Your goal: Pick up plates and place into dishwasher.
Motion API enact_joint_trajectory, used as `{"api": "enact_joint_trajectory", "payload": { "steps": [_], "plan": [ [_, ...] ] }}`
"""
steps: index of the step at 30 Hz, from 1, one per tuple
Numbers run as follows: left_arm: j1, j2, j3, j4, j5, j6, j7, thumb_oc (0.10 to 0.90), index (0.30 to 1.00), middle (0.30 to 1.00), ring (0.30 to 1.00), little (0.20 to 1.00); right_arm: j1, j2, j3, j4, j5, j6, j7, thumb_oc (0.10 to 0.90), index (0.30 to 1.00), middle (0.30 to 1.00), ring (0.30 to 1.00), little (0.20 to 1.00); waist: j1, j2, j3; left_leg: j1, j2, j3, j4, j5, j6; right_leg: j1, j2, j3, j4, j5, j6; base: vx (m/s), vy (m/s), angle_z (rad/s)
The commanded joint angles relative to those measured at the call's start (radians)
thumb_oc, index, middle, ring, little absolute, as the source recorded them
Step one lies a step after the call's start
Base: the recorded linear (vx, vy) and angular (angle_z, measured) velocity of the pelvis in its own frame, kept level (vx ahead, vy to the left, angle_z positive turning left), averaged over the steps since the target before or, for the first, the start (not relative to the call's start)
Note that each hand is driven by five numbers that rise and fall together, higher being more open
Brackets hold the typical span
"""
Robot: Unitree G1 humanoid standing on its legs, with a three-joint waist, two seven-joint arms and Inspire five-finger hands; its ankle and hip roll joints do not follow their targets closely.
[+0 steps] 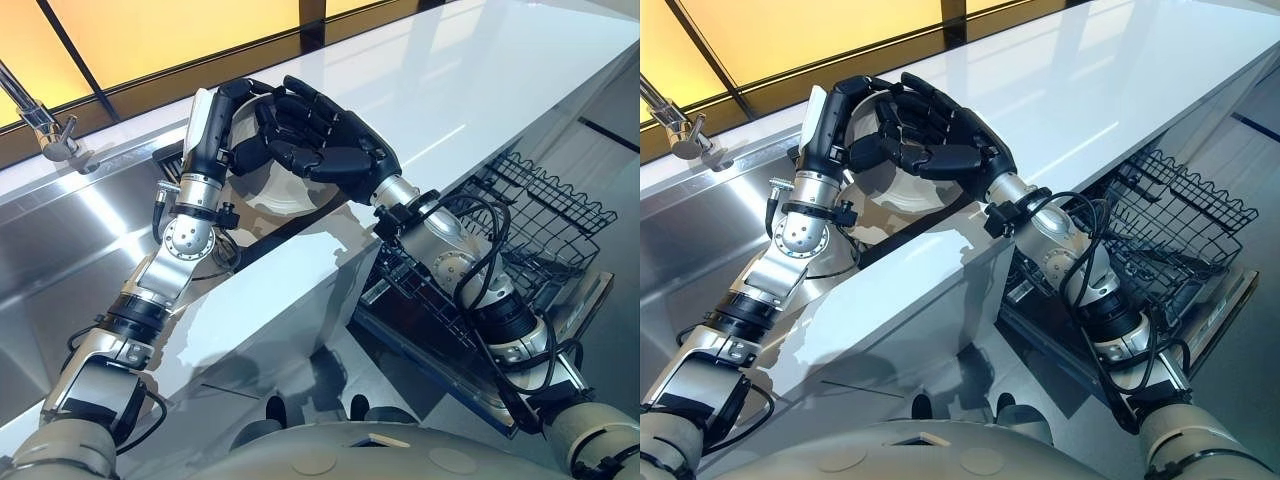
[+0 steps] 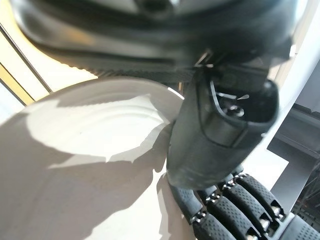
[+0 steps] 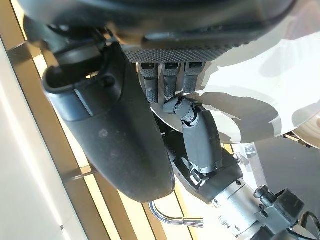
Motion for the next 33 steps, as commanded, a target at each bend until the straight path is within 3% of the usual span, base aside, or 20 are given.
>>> {"api": "enact_joint_trajectory", "payload": {
  "steps": [1, 4, 18, 24, 26, 33],
  "plan": [
    [-0.173, 0.038, 0.011, -0.098, 0.006, -0.097, -0.003, 0.1, 0.3, 0.3, 0.3, 0.2, -0.154, 0.05, -0.087, -0.089, 0.139, -0.262, 0.036, 0.8, 0.9, 0.9, 0.9, 0.9, 0.013, 0.013, -0.093, -0.004, -0.027, 0.068, 0.008, -0.088, 0.001, -0.063, 0.046, 0.015, 0.14, -0.109, 0.069, 0.0, 0.0, 0.0],
    [-0.164, 0.039, 0.032, -0.075, 0.004, -0.095, -0.011, 0.1, 0.3, 0.3, 0.3, 0.2, -0.16, 0.056, -0.147, -0.143, 0.2, -0.309, 0.029, 0.8, 0.9, 0.9, 0.9, 0.9, 0.008, 0.015, -0.093, -0.003, -0.027, 0.07, 0.009, -0.095, 0.002, -0.066, 0.046, 0.017, 0.143, -0.11, 0.073, 0.0, 0.0, 0.0],
    [-0.145, 0.048, 0.078, 0.0, 0.017, -0.088, -0.026, 0.1, 0.3, 0.3, 0.3, 0.2, -0.1, 0.056, -0.292, -0.178, 0.197, -0.324, -0.024, 0.8, 0.9, 0.9, 0.9, 0.9, -0.015, 0.022, -0.118, -0.003, -0.027, 0.084, 0.006, -0.1, 0.009, -0.07, 0.045, 0.028, 0.137, -0.11, 0.075, 0.0, -0.002, -0.01],
    [-0.139, 0.045, 0.077, 0.021, 0.027, -0.085, -0.012, 0.1, 0.3, 0.3, 0.3, 0.2, -0.099, 0.022, -0.316, -0.157, 0.05, -0.357, -0.057, 0.8, 0.9, 0.9, 0.9, 0.9, -0.019, 0.024, -0.123, -0.004, -0.026, 0.086, 0.006, -0.099, 0.009, -0.07, 0.045, 0.028, 0.134, -0.11, 0.073, 0.0, -0.003, -0.03],
    [-0.135, 0.049, 0.075, 0.026, 0.028, -0.09, -0.001, 0.1, 0.3, 0.3, 0.3, 0.2, -0.104, -0.013, -0.319, -0.14, -0.064, -0.37, -0.071, 0.8, 0.9, 0.9, 0.9, 0.9, -0.02, 0.025, -0.125, -0.004, -0.026, 0.085, 0.006, -0.099, 0.008, -0.07, 0.046, 0.03, 0.132, -0.111, 0.072, 0.0, 0.0, 0.0],
    [-0.131, 0.057, 0.086, 0.005, 0.016, -0.109, 0.015, 0.1, 0.3, 0.3, 0.3, 0.2, -0.105, -0.101, -0.323, -0.094, -0.23, -0.339, -0.088, 0.8, 0.9, 0.9, 0.9, 0.9, -0.022, 0.026, -0.126, -0.005, -0.025, 0.083, 0.006, -0.097, 0.006, -0.071, 0.048, 0.032, 0.137, -0.113, 0.07, 0.0, 0.0, 0.0]
  ]
}}
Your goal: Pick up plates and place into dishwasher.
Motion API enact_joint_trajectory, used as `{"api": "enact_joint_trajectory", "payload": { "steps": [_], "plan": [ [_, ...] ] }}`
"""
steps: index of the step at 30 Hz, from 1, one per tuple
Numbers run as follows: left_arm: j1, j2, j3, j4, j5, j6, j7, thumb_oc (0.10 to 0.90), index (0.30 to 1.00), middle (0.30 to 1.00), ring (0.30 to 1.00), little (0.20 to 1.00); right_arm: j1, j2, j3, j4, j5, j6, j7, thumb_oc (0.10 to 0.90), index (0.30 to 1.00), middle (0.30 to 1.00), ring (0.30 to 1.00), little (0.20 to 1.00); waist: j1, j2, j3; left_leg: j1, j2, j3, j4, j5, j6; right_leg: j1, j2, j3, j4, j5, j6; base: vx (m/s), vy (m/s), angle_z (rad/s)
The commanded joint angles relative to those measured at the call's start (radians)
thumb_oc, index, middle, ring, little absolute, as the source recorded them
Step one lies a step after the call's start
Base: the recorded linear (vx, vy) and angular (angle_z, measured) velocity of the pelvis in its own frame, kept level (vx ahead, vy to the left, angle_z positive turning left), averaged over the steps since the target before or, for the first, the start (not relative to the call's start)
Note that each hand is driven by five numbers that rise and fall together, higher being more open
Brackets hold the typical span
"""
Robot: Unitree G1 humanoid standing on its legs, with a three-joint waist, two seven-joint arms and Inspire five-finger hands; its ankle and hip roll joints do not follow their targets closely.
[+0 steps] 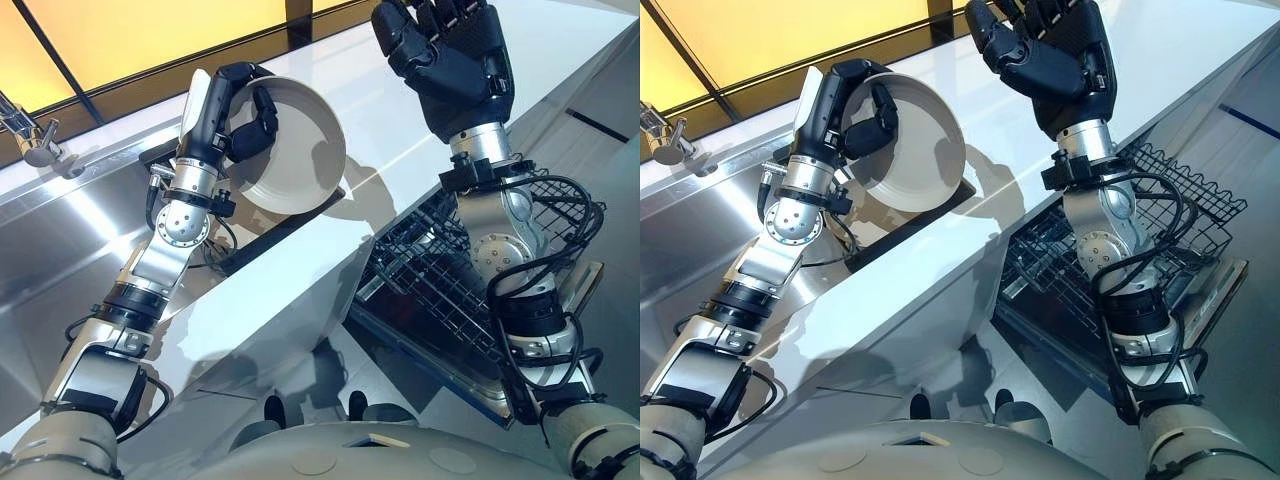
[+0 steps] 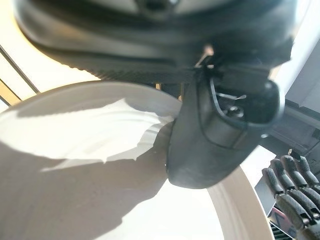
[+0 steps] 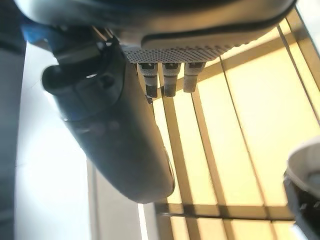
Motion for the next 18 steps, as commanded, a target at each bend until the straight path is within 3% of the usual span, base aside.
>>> {"api": "enact_joint_trajectory", "payload": {
  "steps": [1, 10, 18],
  "plan": [
    [-0.081, 0.054, 0.052, -0.018, 0.012, -0.11, 0.071, 0.1, 0.3, 0.3, 0.3, 0.2, -0.102, -0.049, -0.061, -0.008, -0.075, -0.07, 0.005, 0.8, 0.9, 0.9, 0.9, 0.9, 0.01, 0.028, -0.128, -0.002, -0.025, 0.058, 0.006, -0.097, 0.004, -0.063, 0.048, 0.0, 0.138, -0.113, 0.067, 0.0, 0.0, 0.0],
    [-0.122, 0.058, 0.036, -0.095, -0.008, -0.109, 0.062, 0.1, 0.3, 0.3, 0.3, 0.2, -0.106, -0.099, 0.021, 0.08, -0.099, 0.073, 0.095, 0.8, 0.9, 0.9, 0.9, 0.9, 0.018, 0.022, -0.122, -0.008, -0.027, 0.04, 0.005, -0.09, 0.001, -0.061, 0.046, -0.007, 0.14, -0.113, 0.064, 0.0, 0.0, 0.0],
    [-0.161, 0.072, -0.001, -0.105, -0.025, -0.09, 0.07, 0.1, 0.3, 0.3, 0.3, 0.2, -0.131, -0.087, 0.101, 0.146, 0.062, 0.177, 0.155, 0.8, 0.9, 0.9, 0.9, 0.9, 0.026, 0.015, -0.115, -0.008, -0.029, 0.032, 0.005, -0.085, -0.001, -0.058, 0.045, -0.012, 0.137, -0.111, 0.062, -0.01, -0.003, 0.04]
  ]
}}
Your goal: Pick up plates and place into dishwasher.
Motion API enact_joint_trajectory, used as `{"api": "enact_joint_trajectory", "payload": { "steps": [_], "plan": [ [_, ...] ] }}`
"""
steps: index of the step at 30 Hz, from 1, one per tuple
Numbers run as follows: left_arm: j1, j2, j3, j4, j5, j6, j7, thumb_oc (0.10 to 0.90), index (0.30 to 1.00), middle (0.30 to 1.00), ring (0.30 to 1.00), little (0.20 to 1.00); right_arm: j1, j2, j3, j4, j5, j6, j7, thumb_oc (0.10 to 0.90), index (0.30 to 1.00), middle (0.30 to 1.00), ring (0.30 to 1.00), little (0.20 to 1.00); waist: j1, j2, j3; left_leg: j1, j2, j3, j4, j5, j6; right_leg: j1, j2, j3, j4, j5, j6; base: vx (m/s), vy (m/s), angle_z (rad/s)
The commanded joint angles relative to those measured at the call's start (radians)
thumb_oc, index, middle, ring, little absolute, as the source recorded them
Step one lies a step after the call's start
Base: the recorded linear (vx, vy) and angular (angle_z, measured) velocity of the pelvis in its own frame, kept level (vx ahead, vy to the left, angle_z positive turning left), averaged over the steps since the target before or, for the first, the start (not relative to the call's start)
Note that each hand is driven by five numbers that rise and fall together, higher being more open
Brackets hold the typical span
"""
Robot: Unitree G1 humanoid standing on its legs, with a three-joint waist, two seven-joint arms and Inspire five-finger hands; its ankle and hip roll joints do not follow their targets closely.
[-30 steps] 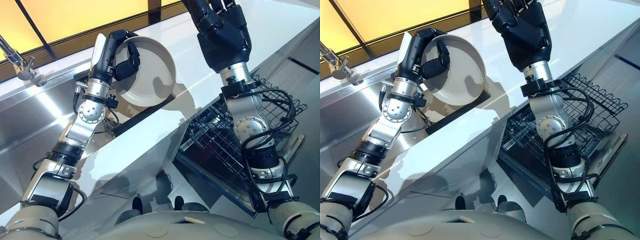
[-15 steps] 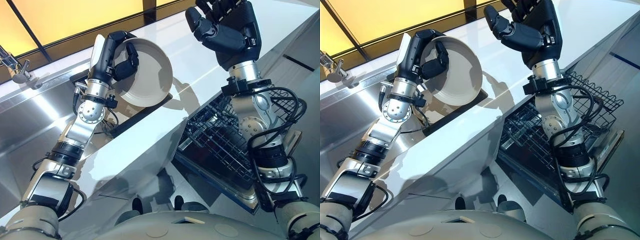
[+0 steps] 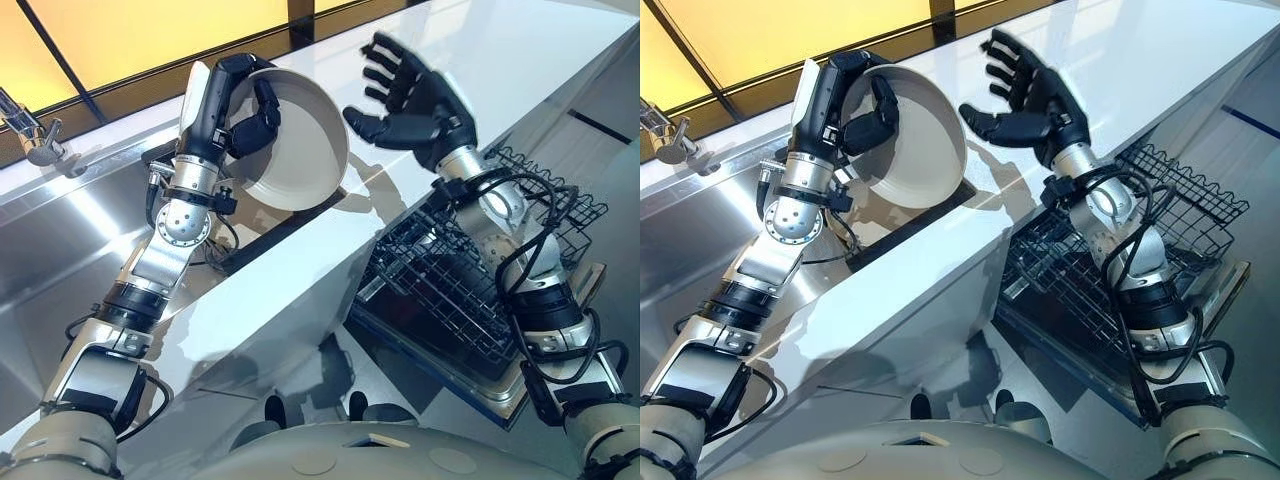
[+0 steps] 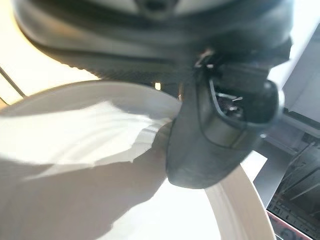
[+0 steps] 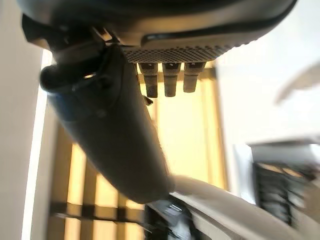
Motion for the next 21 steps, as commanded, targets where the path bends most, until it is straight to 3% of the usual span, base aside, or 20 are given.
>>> {"api": "enact_joint_trajectory", "payload": {
  "steps": [1, 17, 21],
  "plan": [
    [-0.166, 0.064, -0.007, -0.059, -0.025, -0.086, 0.056, 0.1, 0.3, 0.3, 0.3, 0.2, -0.132, 0.003, 0.003, -0.02, 0.122, -0.039, 0.035, 0.8, 0.9, 0.9, 0.9, 0.9, 0.02, 0.013, -0.112, -0.003, -0.028, 0.046, 0.005, -0.087, -0.001, -0.06, 0.045, -0.007, 0.136, -0.111, 0.062, -0.01, -0.003, 0.04],
    [-0.197, 0.044, -0.041, -0.041, -0.036, -0.073, 0.051, 0.1, 0.3, 0.3, 0.3, 0.2, -0.131, 0.057, 0.043, 0.036, 0.123, -0.002, 0.03, 0.8, 0.9, 0.9, 0.9, 0.9, 0.024, 0.007, -0.101, -0.004, -0.031, 0.043, 0.005, -0.086, 0.003, -0.058, 0.042, -0.008, 0.128, -0.105, 0.064, 0.0, 0.0, 0.01],
    [-0.205, 0.038, -0.053, -0.043, -0.035, -0.069, 0.048, 0.1, 0.3, 0.3, 0.3, 0.2, -0.134, 0.073, 0.053, 0.045, 0.179, 0.005, 0.033, 0.8, 0.9, 0.9, 0.9, 0.9, 0.026, 0.006, -0.097, -0.002, -0.032, 0.041, 0.005, -0.086, 0.003, -0.055, 0.042, -0.009, 0.126, -0.104, 0.063, 0.0, 0.0, 0.0]
  ]
}}
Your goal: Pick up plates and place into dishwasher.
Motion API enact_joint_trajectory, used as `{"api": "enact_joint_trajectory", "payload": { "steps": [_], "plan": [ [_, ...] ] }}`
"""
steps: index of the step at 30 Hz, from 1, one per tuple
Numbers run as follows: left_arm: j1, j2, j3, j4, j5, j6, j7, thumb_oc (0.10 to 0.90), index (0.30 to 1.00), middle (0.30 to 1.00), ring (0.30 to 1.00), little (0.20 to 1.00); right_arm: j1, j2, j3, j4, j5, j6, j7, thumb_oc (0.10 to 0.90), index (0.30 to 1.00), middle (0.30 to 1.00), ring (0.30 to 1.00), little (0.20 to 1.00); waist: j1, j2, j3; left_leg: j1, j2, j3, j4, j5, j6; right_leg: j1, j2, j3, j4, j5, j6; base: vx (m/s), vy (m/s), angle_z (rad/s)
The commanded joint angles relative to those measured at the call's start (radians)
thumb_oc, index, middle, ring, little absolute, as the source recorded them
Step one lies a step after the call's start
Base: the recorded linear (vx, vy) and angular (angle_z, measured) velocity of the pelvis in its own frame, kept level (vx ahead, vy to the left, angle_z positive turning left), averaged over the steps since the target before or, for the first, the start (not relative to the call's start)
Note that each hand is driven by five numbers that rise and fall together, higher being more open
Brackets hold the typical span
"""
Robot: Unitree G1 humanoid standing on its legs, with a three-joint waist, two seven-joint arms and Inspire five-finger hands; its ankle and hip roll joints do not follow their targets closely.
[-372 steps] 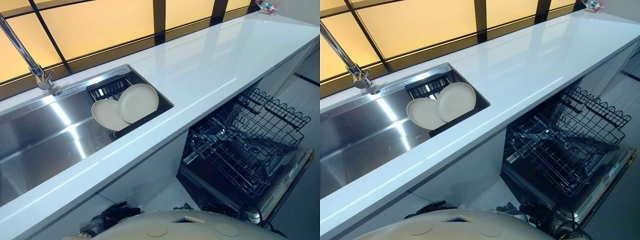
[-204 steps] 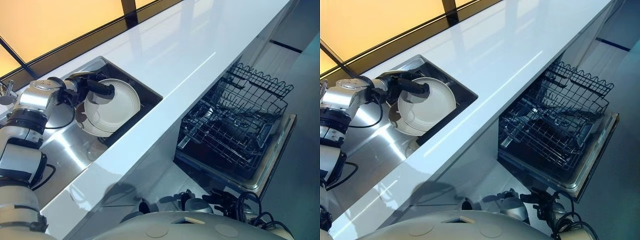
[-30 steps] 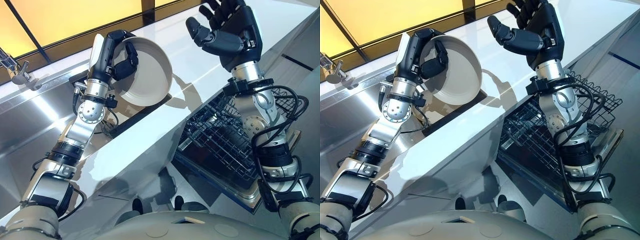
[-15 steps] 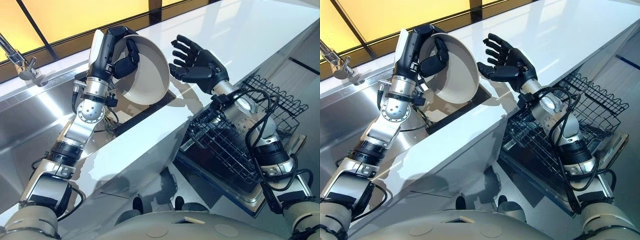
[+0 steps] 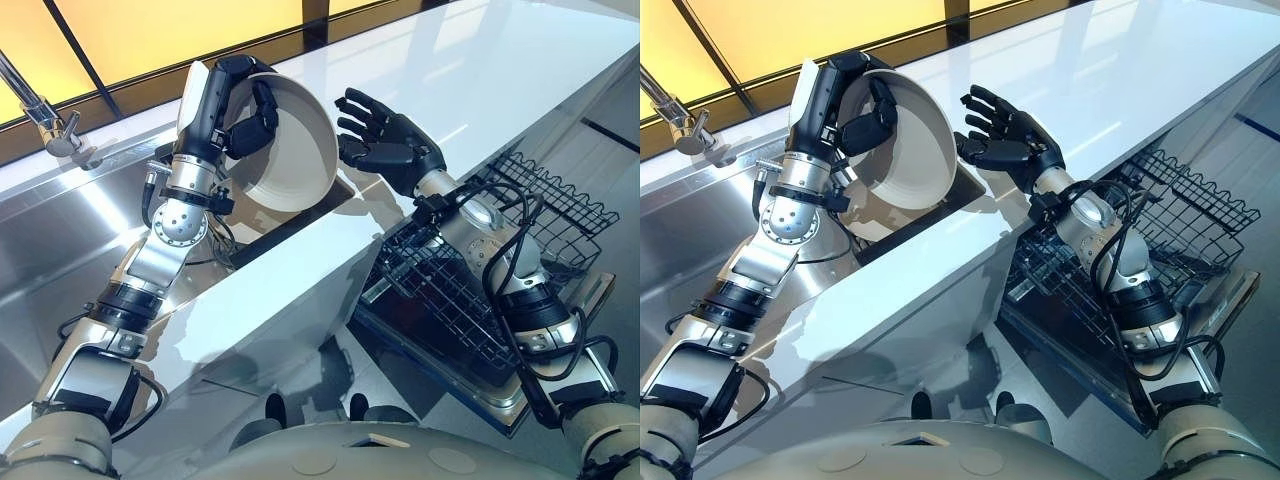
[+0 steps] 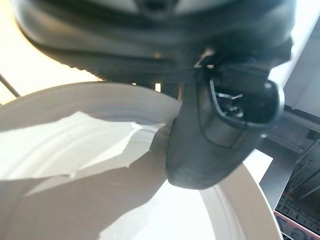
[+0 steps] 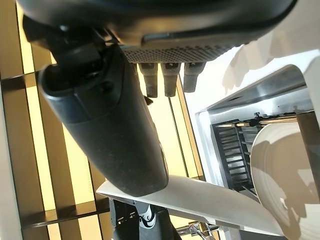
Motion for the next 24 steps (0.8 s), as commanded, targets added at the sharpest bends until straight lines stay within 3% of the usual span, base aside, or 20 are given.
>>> {"api": "enact_joint_trajectory", "payload": {
  "steps": [1, 3, 6, 7, 9, 10, 12, 16, 24],
  "plan": [
    [-0.204, 0.014, -0.031, -0.042, -0.034, -0.075, 0.046, 0.1, 0.3, 0.3, 0.3, 0.2, -0.133, 0.046, 0.019, -0.035, 0.094, -0.057, 0.025, 0.8, 0.9, 0.9, 0.9, 0.9, 0.011, 0.007, -0.097, 0.001, -0.031, 0.052, 0.005, -0.095, 0.003, -0.059, 0.042, -0.009, 0.126, -0.104, 0.063, 0.0, 0.0, 0.0],
    [-0.204, 0.015, -0.035, -0.044, -0.029, -0.072, 0.048, 0.1, 0.3, 0.3, 0.3, 0.2, -0.132, 0.058, 0.022, -0.041, 0.144, -0.074, 0.028, 0.8, 0.9, 0.9, 0.9, 0.9, 0.013, 0.007, -0.095, 0.0, -0.032, 0.051, 0.005, -0.094, 0.004, -0.058, 0.041, -0.01, 0.124, -0.104, 0.063, 0.0, 0.0, 0.0],
    [-0.204, 0.015, -0.041, -0.037, -0.025, -0.061, 0.054, 0.1, 0.3, 0.3, 0.3, 0.2, -0.131, 0.068, 0.014, -0.053, 0.119, -0.17, -0.01, 0.8, 0.9, 0.9, 0.9, 0.9, 0.015, 0.007, -0.093, 0.001, -0.032, 0.051, 0.006, -0.097, 0.003, -0.055, 0.042, -0.01, 0.123, -0.105, 0.064, 0.0, 0.0, 0.0],
    [-0.201, 0.015, -0.041, -0.033, -0.019, -0.058, 0.059, 0.1, 0.3, 0.3, 0.3, 0.2, -0.135, 0.07, 0.0, -0.067, 0.028, -0.243, -0.066, 0.8, 0.9, 0.9, 0.9, 0.9, 0.015, 0.008, -0.092, 0.001, -0.032, 0.051, 0.006, -0.098, 0.003, -0.056, 0.043, -0.009, 0.123, -0.105, 0.064, 0.0, 0.0, 0.0],
    [-0.198, 0.016, -0.037, -0.03, -0.013, -0.055, 0.065, 0.1, 0.3, 0.3, 0.3, 0.2, -0.138, 0.066, -0.018, -0.08, -0.098, -0.312, -0.141, 0.8, 0.9, 0.9, 0.9, 0.9, 0.013, 0.009, -0.091, 0.002, -0.032, 0.052, 0.006, -0.099, 0.003, -0.056, 0.044, -0.005, 0.122, -0.104, 0.064, 0.0, 0.0, 0.0],
    [-0.195, 0.019, -0.03, -0.027, -0.007, -0.049, 0.075, 0.1, 0.3, 0.3, 0.3, 0.2, -0.144, 0.052, -0.05, -0.106, -0.229, -0.36, -0.246, 0.8, 0.9, 0.9, 0.9, 0.9, 0.009, 0.013, -0.088, 0.004, -0.032, 0.054, 0.006, -0.101, 0.003, -0.057, 0.044, -0.001, 0.122, -0.102, 0.065, 0.0, 0.0, 0.0],
    [-0.189, 0.021, -0.016, -0.024, 0.0, -0.042, 0.085, 0.1, 0.3, 0.3, 0.3, 0.2, -0.144, 0.037, -0.092, -0.143, -0.297, -0.385, -0.317, 0.8, 0.9, 0.9, 0.9, 0.9, 0.003, 0.018, -0.084, 0.007, -0.034, 0.057, 0.005, -0.103, 0.005, -0.059, 0.044, 0.004, 0.122, -0.1, 0.066, 0.0, 0.0, 0.0],
    [-0.185, 0.029, 0.001, -0.028, 0.001, -0.022, 0.092, 0.1, 0.3, 0.3, 0.3, 0.2, -0.134, 0.022, -0.122, -0.18, -0.308, -0.395, -0.364, 0.8, 0.9, 0.9, 0.9, 0.9, -0.004, 0.026, -0.082, 0.01, -0.035, 0.062, 0.004, -0.105, 0.007, -0.06, 0.042, 0.006, 0.124, -0.101, 0.067, 0.0, 0.0, 0.0],
    [-0.166, 0.047, 0.018, -0.013, -0.007, -0.006, 0.08, 0.1, 0.3, 0.3, 0.3, 0.2, -0.108, 0.002, -0.129, -0.184, -0.24, -0.362, -0.323, 0.8, 0.9, 0.9, 0.9, 0.9, -0.006, 0.034, -0.089, 0.013, -0.033, 0.066, 0.004, -0.104, 0.007, -0.059, 0.039, 0.002, 0.129, -0.108, 0.067, 0.0, 0.0, 0.0]
  ]
}}
